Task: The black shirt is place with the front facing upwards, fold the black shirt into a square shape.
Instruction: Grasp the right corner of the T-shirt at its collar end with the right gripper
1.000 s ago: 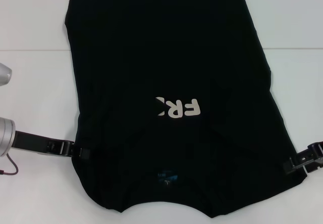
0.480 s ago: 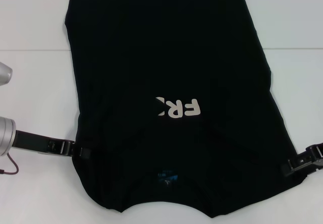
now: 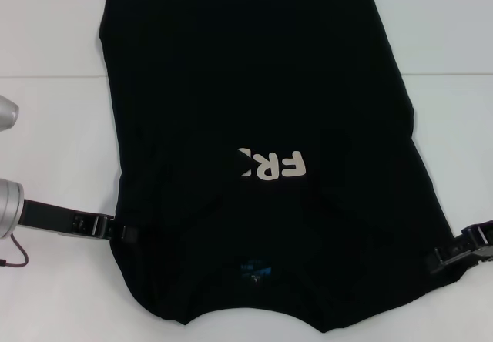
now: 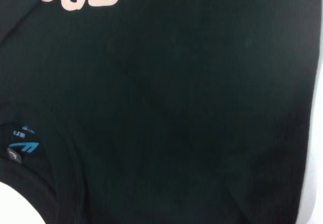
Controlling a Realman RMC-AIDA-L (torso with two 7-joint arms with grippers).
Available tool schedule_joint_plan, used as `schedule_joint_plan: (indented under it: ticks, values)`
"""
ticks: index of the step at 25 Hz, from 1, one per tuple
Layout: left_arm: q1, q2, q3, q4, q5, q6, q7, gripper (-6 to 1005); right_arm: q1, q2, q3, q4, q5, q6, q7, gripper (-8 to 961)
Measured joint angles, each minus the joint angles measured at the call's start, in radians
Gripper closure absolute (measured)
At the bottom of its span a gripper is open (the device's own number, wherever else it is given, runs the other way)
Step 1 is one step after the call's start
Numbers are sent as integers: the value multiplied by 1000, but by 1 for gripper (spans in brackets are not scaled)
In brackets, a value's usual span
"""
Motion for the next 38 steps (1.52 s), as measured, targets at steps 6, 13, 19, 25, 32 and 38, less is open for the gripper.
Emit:
schedule_joint_plan:
  ticks: [6,13,19,25,32,38]
  values:
    - [0,0,0,0,0,3,0,947,11,9,-2,8,0,0,-5,97]
    - [-3,1,0,0,0,4,1,946,29,17,-2,17,7,-2,-9,96]
    - [-4,3,0,0,-2,6,1,946,44,28,-2,18,8,-1,-11,107]
    - [-4,3,0,0,-2,12,1,946,59,39,-3,19,3,10,-10,138]
    - [-4,3,0,0,-2,24,3,946,67,49,-33,19,1,28,-8,348]
    - [-4,2,0,0,-2,24,7,945,70,50,-38,19,1,28,-6,601]
